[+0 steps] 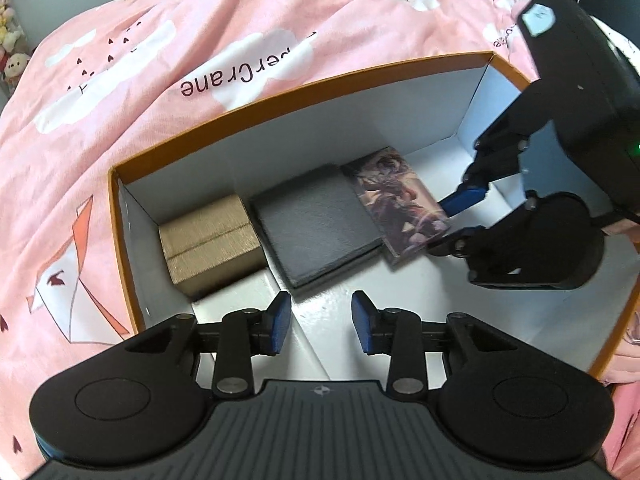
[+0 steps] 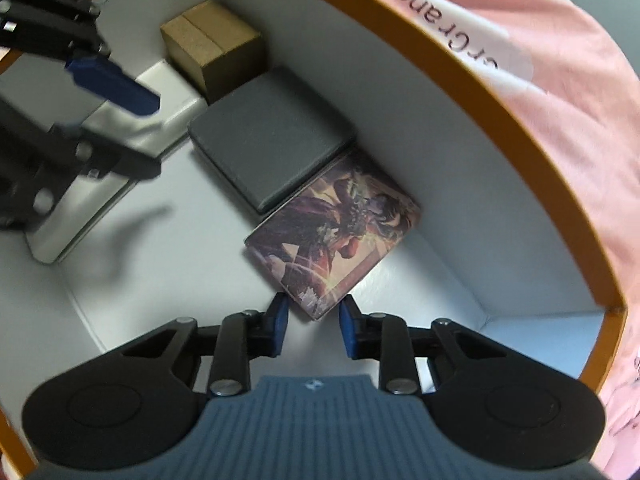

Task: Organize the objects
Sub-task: 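Open the left gripper to release the grey case beside the gold box, then release the card box beside the grey case and raise the right gripper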

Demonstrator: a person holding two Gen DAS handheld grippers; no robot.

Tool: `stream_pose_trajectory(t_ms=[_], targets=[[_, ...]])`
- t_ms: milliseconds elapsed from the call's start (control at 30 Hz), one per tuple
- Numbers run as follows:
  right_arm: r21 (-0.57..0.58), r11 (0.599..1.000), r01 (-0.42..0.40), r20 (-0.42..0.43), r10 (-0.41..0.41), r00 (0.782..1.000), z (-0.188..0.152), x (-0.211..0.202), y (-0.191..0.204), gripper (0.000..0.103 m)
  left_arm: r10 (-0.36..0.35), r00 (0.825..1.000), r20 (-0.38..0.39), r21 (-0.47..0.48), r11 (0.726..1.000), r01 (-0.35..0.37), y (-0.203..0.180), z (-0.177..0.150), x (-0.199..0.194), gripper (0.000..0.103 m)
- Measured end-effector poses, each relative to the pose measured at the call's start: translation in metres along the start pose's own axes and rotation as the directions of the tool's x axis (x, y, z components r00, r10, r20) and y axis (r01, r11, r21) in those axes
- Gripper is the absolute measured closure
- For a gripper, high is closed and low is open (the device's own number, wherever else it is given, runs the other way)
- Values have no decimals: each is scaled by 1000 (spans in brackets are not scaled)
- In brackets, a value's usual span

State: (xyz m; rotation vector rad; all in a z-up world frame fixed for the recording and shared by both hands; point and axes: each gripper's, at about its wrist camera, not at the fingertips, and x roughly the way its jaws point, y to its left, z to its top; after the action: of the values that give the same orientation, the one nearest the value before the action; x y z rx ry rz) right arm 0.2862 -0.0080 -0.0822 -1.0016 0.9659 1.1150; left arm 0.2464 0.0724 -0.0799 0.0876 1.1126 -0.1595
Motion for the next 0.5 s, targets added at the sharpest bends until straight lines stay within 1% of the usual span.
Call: stream_pose_trajectory(t_ms=[67,100,133,267,333,367,400,433,500], targets=[[-2,1000,-18,11,18,1000,2,0,1,74,-4,1000,5,-9,1000,4,-1,-1,0,61],[-8,1000,-16,14,16,1000,2,0,2,74,-7,1000,8,-13,1000,7,-9,6,1,61],[-16,1000,-12,15,12,1000,2,0,3,74,-10,1000,13,-18,1000,10,-16,1,-8,61],[-18,1000,-10,23,10,1000,0,-1,3,74,-18,999,31,-42,999,19,-18,-2,-13,61],[-11,1000,-6,26,6,1000,-1,-2,3,73,-22,999,48,-66,998,25,-9,-1,-15,57],[-9,1000,0,31,0,1000,-2,-4,3,71,-21,998,58,-81,996,25,-10,-3,-18,56],[-4,1000,8,34,-8,999,-3,-7,4,64,-21,997,71,-94,995,28,-13,-5,-22,56],[1,1000,15,36,-15,999,-4,-10,5,62,-21,996,84,-106,994,30,-15,-7,-24,56],[8,1000,25,49,-25,998,-6,-18,8,61,-14,993,117,-128,991,29,-21,-13,-33,56]])
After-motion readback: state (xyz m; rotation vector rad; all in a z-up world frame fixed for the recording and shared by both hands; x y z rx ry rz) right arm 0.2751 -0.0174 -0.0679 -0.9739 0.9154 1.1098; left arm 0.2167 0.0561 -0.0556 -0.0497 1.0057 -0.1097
